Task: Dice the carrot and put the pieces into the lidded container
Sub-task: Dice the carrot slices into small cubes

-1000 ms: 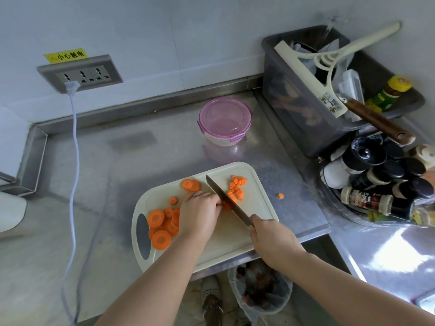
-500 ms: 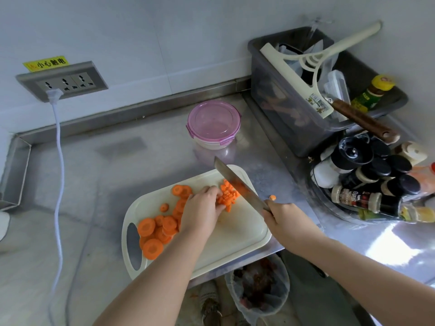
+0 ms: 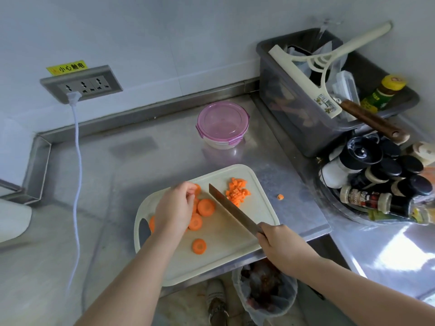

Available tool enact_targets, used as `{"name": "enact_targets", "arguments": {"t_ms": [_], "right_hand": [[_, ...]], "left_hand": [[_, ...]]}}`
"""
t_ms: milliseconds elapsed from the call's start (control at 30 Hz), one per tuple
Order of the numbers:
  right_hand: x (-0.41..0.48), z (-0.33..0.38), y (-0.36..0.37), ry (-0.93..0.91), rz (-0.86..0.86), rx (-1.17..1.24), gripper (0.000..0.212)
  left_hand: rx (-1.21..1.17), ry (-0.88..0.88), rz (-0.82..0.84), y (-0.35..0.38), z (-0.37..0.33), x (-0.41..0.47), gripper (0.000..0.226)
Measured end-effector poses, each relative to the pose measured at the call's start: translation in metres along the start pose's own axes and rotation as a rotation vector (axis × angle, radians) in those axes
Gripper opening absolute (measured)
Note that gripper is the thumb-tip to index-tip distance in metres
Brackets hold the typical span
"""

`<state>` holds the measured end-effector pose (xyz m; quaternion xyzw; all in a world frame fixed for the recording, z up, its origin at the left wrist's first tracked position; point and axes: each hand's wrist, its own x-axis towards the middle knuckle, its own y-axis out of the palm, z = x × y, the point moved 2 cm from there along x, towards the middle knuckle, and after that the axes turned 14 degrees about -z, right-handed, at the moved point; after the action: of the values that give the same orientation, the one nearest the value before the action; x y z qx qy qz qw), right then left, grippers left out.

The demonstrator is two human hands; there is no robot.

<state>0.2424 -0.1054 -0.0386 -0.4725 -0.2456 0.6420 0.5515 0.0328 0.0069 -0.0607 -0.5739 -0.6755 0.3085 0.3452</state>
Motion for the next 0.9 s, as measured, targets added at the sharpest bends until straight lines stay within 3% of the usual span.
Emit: {"name": "enact_targets", "arguments": {"t_ms": [133, 333, 500, 600, 667, 800, 900], "right_hand": [[0.008, -0.006, -0.001, 0.053, -0.065, -0.016, 0.024], [0.018, -0.007, -0.011, 0.033, -0.099, -0.062, 0.034], [0.015, -0.007, -0.023, -0.079, -0.186, -0.146, 0.016], [0.018, -0.012, -0.029, -0.103, -0.253, -0.167, 0.021], [0.019, -0.014, -0.03, -0.106, -0.269, -0.161, 0.023], [0.015, -0.016, -0.025, -0.158, -0.276, -0.192, 0.025], [0.009, -0.014, -0.023, -0.211, -0.293, -0.241, 0.031]], "left_hand": [[0.212, 0.169, 0.141, 0.003, -0.006, -0.009, 0.033], [0.466, 0.403, 0.215, 0.006, -0.015, -0.015, 0.048], [0.404, 0.462, 0.187, 0.004, -0.026, -0.019, 0.041], [0.279, 0.616, 0.143, 0.008, -0.033, -0.031, 0.032], [0.236, 0.703, 0.204, 0.015, -0.033, -0.041, 0.03], [0.253, 0.637, 0.339, 0.015, -0.032, -0.053, 0.034], [0.09, 0.467, 0.156, 0.0, -0.025, -0.051, 0.021]]}}
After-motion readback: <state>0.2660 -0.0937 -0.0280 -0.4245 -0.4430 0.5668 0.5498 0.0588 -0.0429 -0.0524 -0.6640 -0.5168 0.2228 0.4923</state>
